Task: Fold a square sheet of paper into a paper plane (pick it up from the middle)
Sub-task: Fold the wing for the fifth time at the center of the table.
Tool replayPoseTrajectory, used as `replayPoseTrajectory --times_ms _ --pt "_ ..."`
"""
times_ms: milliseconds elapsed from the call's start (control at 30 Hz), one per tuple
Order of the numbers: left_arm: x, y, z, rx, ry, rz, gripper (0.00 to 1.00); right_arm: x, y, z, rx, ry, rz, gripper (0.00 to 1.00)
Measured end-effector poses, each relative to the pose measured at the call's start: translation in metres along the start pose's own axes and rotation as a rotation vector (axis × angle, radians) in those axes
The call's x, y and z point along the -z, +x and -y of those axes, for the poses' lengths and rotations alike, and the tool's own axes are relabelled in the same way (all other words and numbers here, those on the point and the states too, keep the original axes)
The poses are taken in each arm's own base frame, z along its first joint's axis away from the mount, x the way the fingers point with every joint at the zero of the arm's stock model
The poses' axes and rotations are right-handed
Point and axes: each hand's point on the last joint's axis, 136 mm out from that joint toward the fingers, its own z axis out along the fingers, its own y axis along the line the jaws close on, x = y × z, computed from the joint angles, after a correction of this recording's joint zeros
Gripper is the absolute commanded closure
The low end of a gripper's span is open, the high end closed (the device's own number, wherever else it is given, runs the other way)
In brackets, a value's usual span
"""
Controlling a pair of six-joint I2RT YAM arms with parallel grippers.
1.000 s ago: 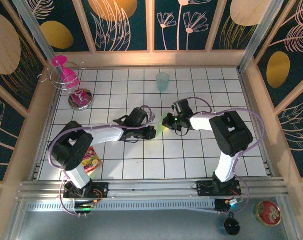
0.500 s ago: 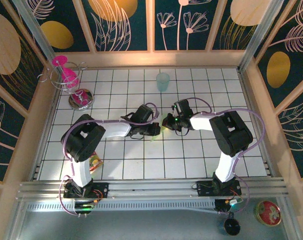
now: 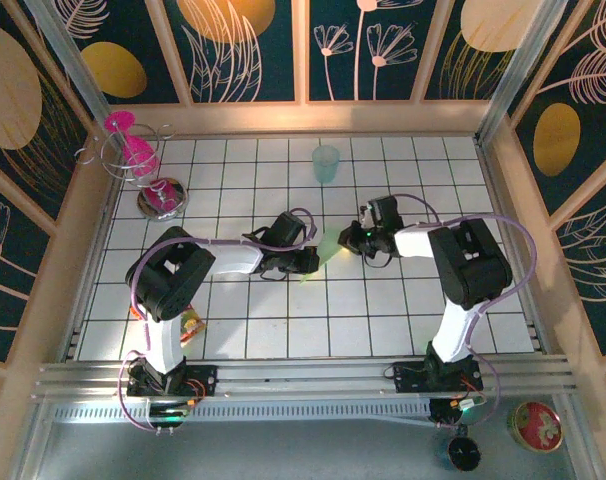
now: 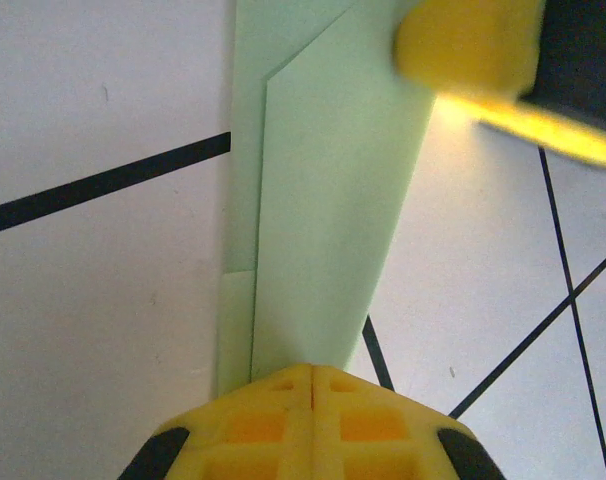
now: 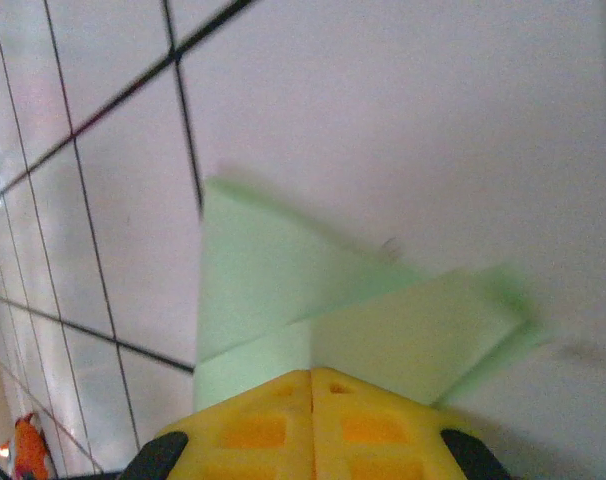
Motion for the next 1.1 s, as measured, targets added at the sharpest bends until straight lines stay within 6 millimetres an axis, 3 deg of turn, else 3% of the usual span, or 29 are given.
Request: replayPoseTrajectory --times_ms 300,467,567,733,800,933,1100 --pt "0.0 0.0 0.0 -0.003 0.007 0.008 1.0 0.012 -0.044 0.022 -0.05 0.009 0.081 0.94" --pt "0.001 -0.002 0.002 -0.001 0.008 0.003 0.99 0.019 -0.056 0.031 -0.044 0.067 0.131 0.93" --pt "0.004 0.0 0.002 0.007 -0.005 -0.016 0.86 0.033 -0.059 0.029 -0.036 0.106 0.162 0.9" --pt "0.026 -0.009 0.01 0.034 -0.001 0.009 0.64 0.067 -0.071 0.002 0.011 0.114 0.258 0.71" --pt "0.045 -0.025 0.016 0.043 0.016 0.065 0.55 0.075 -0.067 -0.01 0.032 0.124 0.279 0.61" --pt "0.083 -0.058 0.017 0.055 0.019 0.195 0.47 0.073 -0.046 -0.028 0.053 0.153 0.264 0.46" --pt "0.111 -0.067 -0.012 0.097 -0.052 0.289 0.3 0.059 -0.005 -0.039 0.069 0.243 0.207 0.38"
